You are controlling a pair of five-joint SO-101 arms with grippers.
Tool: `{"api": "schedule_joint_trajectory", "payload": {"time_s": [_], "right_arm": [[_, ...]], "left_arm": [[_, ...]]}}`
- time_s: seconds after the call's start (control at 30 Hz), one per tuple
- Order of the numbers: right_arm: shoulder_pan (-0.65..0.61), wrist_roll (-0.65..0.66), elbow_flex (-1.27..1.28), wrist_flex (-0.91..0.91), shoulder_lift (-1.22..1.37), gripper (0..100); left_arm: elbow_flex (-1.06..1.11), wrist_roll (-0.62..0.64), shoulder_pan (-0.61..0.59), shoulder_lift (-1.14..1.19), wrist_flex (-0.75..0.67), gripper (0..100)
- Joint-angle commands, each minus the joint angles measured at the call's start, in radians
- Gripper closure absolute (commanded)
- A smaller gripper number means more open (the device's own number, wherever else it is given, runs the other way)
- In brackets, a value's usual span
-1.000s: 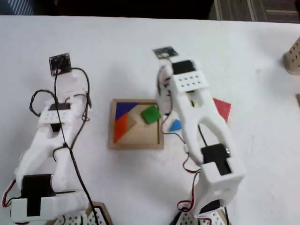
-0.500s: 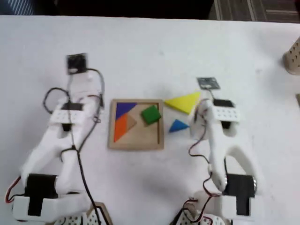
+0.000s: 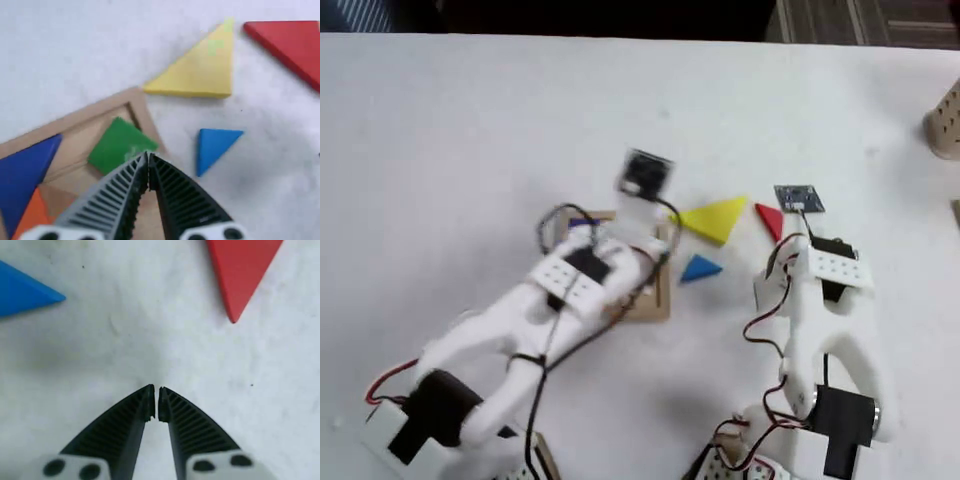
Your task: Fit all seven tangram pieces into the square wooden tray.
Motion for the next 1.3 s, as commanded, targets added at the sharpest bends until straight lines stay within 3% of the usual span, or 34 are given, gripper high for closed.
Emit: {"api": "schedule_joint_trajectory", "payload": {"time_s": [0.0,0.23,0.43,0.8,1.27], "right_arm": [[0.008,0.018,-0.003,-0.012,-0.036,97.8],[0.008,0.018,-0.003,-0.012,-0.036,97.8],[0.008,0.018,-0.003,-0.012,-0.036,97.8],[0.008,0.018,0.002,-0.013,-0.036,97.8],[0.008,0.018,0.005,-0.013,-0.036,97.8]], "left_arm": [[-0.032,0.0,0.084,-0.001,-0.147,98],[-0.155,0.0,0.065,0.211,-0.176,98],[-0.316,0.0,-0.005,0.337,-0.043,98],[-0.324,0.0,-0.074,0.323,0.123,98],[-0.324,0.0,-0.113,0.317,0.155,98]]}}
